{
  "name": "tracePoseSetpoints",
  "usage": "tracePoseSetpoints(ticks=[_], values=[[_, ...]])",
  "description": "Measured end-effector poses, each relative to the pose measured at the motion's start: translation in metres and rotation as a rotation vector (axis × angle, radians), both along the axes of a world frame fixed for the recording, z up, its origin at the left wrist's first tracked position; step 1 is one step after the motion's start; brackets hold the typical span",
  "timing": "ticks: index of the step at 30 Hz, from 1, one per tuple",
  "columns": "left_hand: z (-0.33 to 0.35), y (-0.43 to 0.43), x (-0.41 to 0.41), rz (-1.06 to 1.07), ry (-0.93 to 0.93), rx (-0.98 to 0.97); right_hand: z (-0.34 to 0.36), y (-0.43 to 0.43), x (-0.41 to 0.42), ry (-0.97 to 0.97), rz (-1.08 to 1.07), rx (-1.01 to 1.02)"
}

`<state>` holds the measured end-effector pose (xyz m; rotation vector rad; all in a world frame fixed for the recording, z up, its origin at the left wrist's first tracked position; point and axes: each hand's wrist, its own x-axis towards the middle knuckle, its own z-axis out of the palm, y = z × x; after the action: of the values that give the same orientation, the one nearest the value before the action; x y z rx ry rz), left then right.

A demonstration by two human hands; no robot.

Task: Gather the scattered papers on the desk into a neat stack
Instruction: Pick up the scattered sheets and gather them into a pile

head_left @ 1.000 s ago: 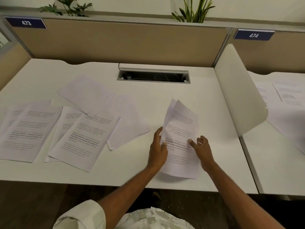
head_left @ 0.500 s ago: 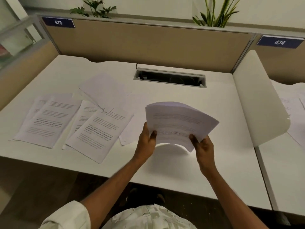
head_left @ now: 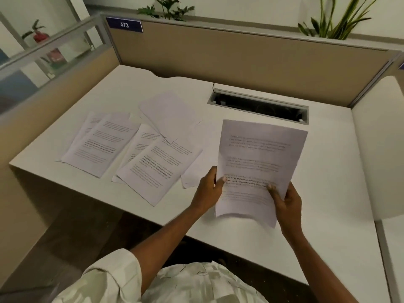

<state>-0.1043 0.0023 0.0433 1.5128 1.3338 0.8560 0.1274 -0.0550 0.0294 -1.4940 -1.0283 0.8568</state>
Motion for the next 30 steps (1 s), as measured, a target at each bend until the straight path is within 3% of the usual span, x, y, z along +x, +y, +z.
tracePoseSetpoints(ticks=[7,11,17,21,23,27,30], values=[[-0.004,0.023,-0.048,0.095,-0.005,-0.131,-0.010,0.022,-0.020,0.300,0.082,-0.211],[-0.010,0.045,-0.096,0.305,-0.024,-0.213,-0.016,0.029,-0.034,0.408,0.056,-0.288],[-0.020,0.099,-0.199,0.628,0.365,-0.185,-0.016,0.037,-0.054,0.407,-0.022,-0.322],[-0.030,0.119,-0.251,0.567,0.735,-0.301,-0.014,0.037,-0.070,0.410,-0.053,-0.357],[-0.035,0.127,-0.266,0.537,0.821,-0.317,-0.015,0.037,-0.080,0.402,-0.081,-0.369],[-0.043,0.138,-0.286,0.482,0.842,-0.340,-0.019,0.041,-0.101,0.362,-0.138,-0.409],[-0.049,0.140,-0.300,0.434,0.724,-0.317,-0.022,0.046,-0.119,0.350,-0.160,-0.433]])
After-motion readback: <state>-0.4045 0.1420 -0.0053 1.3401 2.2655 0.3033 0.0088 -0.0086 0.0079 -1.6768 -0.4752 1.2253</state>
